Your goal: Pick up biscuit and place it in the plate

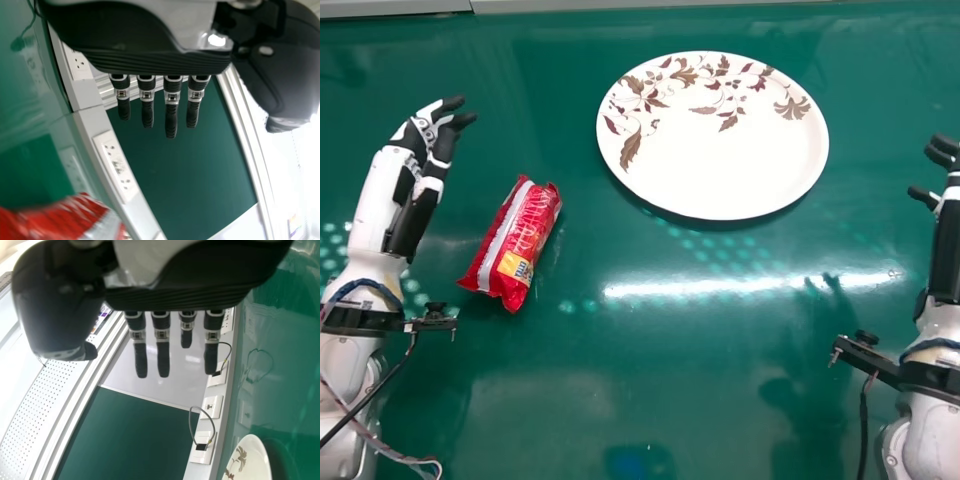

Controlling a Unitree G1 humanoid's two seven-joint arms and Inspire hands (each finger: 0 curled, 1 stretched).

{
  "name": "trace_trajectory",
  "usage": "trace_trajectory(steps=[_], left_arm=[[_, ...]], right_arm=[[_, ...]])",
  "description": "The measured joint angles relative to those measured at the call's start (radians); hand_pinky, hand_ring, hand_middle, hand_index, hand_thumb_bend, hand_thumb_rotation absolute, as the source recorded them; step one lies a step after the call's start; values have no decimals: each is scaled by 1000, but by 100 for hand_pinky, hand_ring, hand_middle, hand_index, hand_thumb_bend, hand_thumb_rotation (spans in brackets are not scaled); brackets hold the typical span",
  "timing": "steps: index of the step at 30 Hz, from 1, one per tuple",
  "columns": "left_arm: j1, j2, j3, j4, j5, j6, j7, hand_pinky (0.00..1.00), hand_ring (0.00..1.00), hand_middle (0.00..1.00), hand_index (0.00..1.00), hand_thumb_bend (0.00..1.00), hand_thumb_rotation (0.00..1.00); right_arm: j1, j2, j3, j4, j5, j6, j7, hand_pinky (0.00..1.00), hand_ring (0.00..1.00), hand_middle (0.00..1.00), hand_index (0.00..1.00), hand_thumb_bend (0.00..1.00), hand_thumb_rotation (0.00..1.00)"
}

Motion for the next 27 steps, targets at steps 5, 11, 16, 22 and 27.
trace_trajectory(steps=[5,11,16,22,27], left_arm=[[25,24,12,-43,30,77,2,87,89,86,91,91,54],[45,87,24,-61,43,95,-36,87,90,90,93,90,49],[72,140,30,-102,42,131,-92,91,95,95,99,93,46],[116,202,33,-148,30,172,-186,89,96,98,100,99,49],[143,264,33,-192,41,206,-267,82,93,98,100,100,54]], right_arm=[[-2,-2,-2,2,-7,8,0,71,78,81,79,55,29],[-4,0,0,2,-10,17,-1,71,78,81,79,54,28],[2,9,6,1,-12,17,-1,72,80,81,79,55,28],[35,16,5,-1,-12,9,-1,72,79,81,79,54,28],[53,17,2,-12,-10,9,0,73,80,81,79,56,30]])
